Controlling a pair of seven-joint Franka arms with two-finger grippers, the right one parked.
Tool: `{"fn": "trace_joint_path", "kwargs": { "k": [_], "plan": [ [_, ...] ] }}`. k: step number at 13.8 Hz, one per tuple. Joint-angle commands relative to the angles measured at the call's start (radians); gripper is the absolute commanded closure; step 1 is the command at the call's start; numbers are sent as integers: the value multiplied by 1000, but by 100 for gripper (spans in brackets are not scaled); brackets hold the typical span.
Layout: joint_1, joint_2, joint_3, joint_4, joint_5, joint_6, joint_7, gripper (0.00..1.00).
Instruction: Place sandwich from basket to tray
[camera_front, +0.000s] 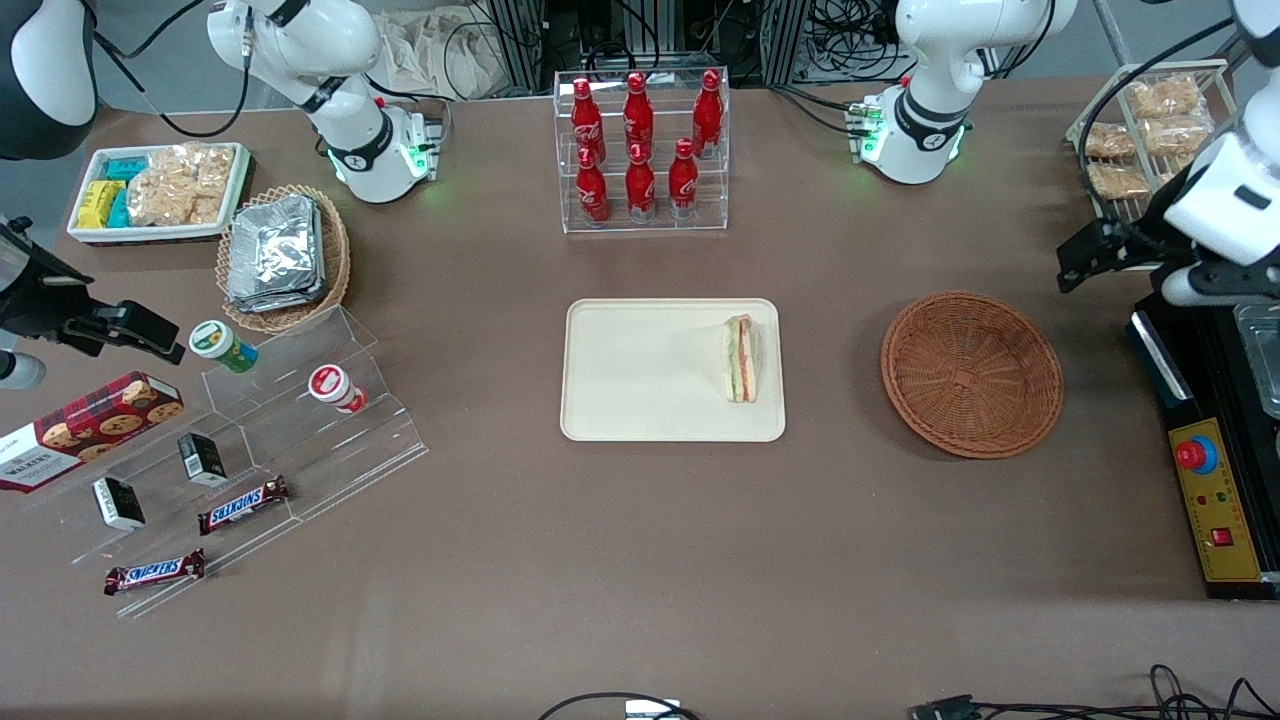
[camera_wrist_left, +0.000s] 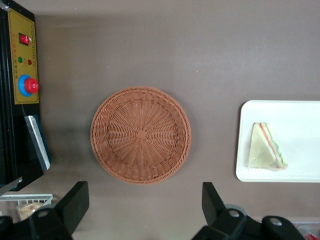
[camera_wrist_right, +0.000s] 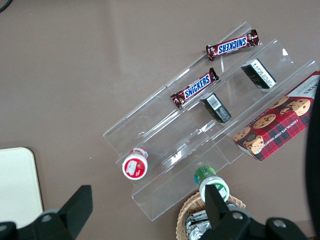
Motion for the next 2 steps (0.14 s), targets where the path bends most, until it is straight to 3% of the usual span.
{"fn": "trace_joint_path", "kwargs": {
  "k": [1, 2],
  "plan": [
    [-22, -31, 18, -31, -16, -10, 14, 0],
    [-22, -31, 18, -30, -16, -19, 15, 0]
  ]
}}
